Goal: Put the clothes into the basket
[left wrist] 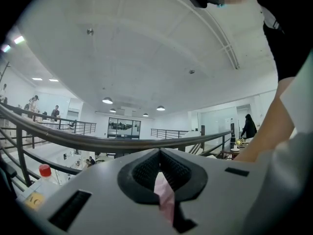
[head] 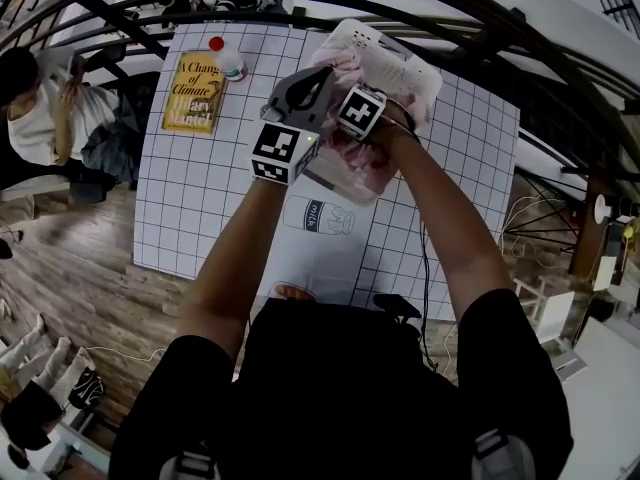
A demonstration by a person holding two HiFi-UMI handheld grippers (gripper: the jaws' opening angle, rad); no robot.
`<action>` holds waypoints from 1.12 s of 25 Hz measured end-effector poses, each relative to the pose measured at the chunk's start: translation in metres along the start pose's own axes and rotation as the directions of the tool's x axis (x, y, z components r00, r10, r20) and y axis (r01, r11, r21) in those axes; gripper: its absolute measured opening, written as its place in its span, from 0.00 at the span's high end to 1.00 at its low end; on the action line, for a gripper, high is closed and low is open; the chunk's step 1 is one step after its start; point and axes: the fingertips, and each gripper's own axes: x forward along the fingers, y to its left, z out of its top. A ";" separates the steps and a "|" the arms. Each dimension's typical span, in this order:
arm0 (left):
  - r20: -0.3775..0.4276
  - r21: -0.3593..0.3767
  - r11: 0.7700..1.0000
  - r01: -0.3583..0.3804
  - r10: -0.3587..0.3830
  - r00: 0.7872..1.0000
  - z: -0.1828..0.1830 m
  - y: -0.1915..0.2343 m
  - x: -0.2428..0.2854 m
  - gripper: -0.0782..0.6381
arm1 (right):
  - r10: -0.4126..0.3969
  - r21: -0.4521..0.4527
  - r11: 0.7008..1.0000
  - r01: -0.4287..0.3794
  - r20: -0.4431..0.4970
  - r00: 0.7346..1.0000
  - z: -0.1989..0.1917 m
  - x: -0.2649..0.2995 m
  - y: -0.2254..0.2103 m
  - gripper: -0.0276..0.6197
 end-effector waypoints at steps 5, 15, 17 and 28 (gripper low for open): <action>0.005 0.002 1.000 0.012 -0.012 1.000 -0.005 -0.003 0.009 0.89 | -0.047 -0.023 0.999 0.047 0.024 0.999 0.003 0.009 -0.012 0.45; -0.019 -0.009 0.999 0.032 -0.033 0.999 -0.024 -0.004 0.025 0.89 | -0.002 0.021 1.000 0.001 0.008 1.000 -0.007 0.041 -0.011 0.40; -0.023 -0.015 0.999 0.030 -0.031 0.999 -0.027 -0.003 0.027 0.89 | -0.028 0.013 1.000 0.028 -0.004 1.000 -0.010 0.044 -0.017 0.38; -0.027 -0.020 0.999 0.029 -0.030 0.999 -0.028 0.000 0.028 0.89 | -0.030 0.053 0.998 0.030 0.003 1.000 -0.008 0.036 -0.022 0.20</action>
